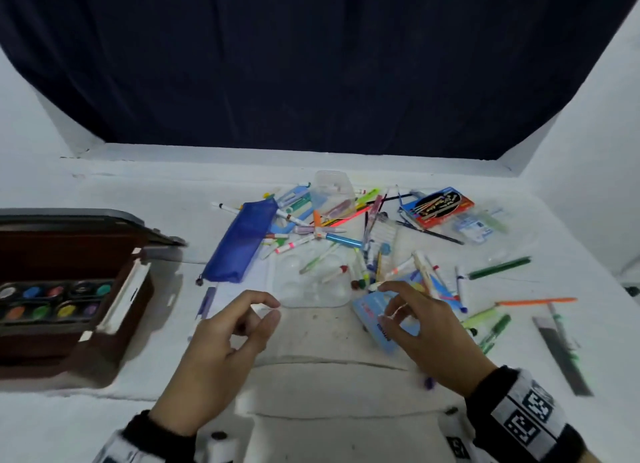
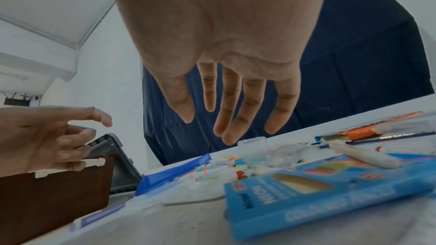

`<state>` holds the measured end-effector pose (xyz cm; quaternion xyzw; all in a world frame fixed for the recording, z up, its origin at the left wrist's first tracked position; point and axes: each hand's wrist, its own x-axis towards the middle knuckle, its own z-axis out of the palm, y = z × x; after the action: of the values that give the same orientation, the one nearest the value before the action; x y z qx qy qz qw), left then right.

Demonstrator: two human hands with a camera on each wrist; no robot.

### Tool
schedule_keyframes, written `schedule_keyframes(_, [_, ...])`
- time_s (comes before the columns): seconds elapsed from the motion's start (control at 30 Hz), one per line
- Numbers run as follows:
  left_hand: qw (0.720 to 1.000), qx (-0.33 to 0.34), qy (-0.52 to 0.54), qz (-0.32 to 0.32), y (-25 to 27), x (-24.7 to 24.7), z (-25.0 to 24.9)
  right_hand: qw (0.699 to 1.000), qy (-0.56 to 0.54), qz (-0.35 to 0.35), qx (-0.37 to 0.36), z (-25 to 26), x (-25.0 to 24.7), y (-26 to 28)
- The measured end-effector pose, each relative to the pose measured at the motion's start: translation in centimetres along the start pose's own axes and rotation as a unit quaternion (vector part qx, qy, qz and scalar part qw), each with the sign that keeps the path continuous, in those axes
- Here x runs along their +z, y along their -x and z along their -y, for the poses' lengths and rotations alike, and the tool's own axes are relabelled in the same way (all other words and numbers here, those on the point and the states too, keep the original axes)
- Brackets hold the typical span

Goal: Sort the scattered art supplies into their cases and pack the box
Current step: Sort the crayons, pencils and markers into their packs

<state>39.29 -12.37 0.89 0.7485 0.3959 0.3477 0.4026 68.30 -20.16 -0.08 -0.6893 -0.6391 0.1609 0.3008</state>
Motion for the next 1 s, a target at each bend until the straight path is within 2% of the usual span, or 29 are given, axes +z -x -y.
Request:
schedule_keyframes(0.13, [1.0, -0.029, 0.004, 0.005, -1.4, 1.6, -0.7, 0.998, 0.041, 0.049, -0.01, -3.0, -2.1, -2.5])
schedule_keyframes(0.3, [0.998, -0.05, -0.009, 0.036, -5.5, 3.4, -0.5, 0.998, 0.061, 0.033, 0.004, -5.9, -5.0, -7.2])
schedule_keyframes(0.57, [0.985, 0.026, -0.123, 0.118, -18.4, 10.1, -0.8, 0.992, 0.117, -0.006, 0.056, -11.8, -10.3, -13.7])
schedule_keyframes(0.7, [0.946, 0.022, -0.276, 0.169, -23.6, 13.5, -1.2, 0.976, 0.199, 0.019, 0.085, -14.8, -11.9, -17.3])
schedule_keyframes(0.83, [0.877, 0.017, -0.441, 0.188, -26.7, 16.2, -0.7, 0.938, 0.313, 0.11, 0.104, -16.9, -12.7, -21.3])
schedule_keyframes(0.93, [0.846, 0.001, -0.479, 0.233, -27.9, 17.6, -0.2, 0.917, 0.35, 0.173, 0.085, -17.7, -12.4, -23.8])
schedule_keyframes(1.0, [0.836, 0.009, -0.487, 0.251, -28.4, 18.1, 0.2, 0.907, 0.36, 0.206, 0.067, -18.1, -11.9, -25.0])
